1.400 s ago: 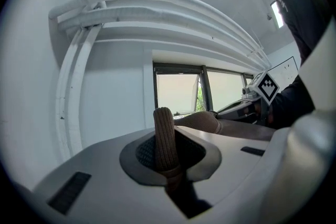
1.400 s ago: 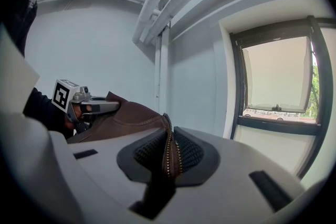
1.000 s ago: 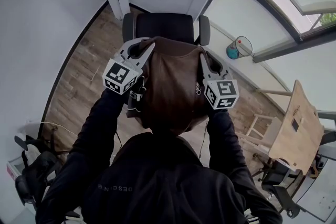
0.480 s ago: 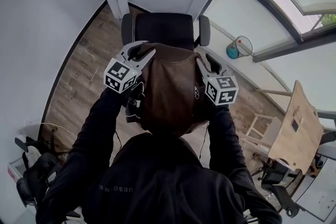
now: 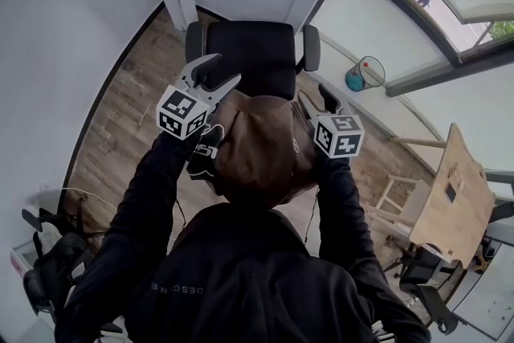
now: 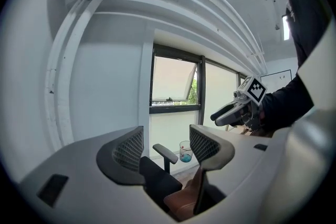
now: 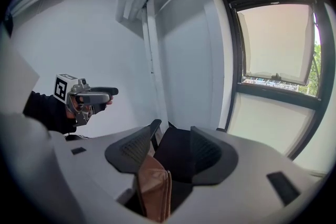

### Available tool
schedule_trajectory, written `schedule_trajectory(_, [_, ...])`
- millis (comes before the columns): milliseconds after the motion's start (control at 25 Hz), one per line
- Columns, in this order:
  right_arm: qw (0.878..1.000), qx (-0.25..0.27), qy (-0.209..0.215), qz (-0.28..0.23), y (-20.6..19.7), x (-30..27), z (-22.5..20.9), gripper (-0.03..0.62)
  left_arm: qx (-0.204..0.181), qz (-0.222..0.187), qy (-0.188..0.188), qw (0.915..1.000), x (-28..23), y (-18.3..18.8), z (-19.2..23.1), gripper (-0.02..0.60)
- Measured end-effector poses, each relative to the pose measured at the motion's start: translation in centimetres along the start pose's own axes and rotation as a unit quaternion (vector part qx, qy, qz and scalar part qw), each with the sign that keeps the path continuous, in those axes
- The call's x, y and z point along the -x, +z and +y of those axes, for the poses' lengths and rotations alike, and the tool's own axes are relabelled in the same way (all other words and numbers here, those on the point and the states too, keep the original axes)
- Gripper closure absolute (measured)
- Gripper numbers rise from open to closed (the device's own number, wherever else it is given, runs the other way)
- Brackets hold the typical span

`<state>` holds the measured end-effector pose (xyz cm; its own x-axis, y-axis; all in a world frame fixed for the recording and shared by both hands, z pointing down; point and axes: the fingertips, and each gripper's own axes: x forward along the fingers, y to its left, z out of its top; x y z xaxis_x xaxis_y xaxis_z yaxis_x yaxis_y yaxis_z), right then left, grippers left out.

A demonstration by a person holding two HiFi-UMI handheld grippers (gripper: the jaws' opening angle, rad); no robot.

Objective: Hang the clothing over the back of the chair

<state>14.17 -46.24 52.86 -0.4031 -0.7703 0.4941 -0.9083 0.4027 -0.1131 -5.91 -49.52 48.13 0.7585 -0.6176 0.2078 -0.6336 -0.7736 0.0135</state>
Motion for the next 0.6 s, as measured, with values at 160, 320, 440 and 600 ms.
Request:
schedule_trajectory(160, [1.0, 0.006, 0.002, -0.021, 1.2, 0.8, 0.6, 0.346, -0.002, -0.016, 0.01, 0.9998, 0.6, 1.4, -0.3, 0.311])
schedule_trajectory(320, [0.999, 0.012, 0.012, -0.044, 2.8, 1.7, 1.8, 0.345, -0.004, -0.029, 0.014, 0.9995, 1.3, 2.9, -1.0, 0.311])
schedule_trajectory(440, [0.997, 0.015, 0.03, -0.074, 4.7, 3.1, 3.2, 0.352, 0.005, -0.045, 0.015, 0.9989, 2.0, 4.3, -2.0, 0.312])
schedule_trajectory(600, [0.99, 0.022, 0.065, -0.125, 7.4, 5.8, 5.9, 0.386, 0.007, -0.065, 0.013, 0.9978, 3.1, 6.7, -3.9, 0.316])
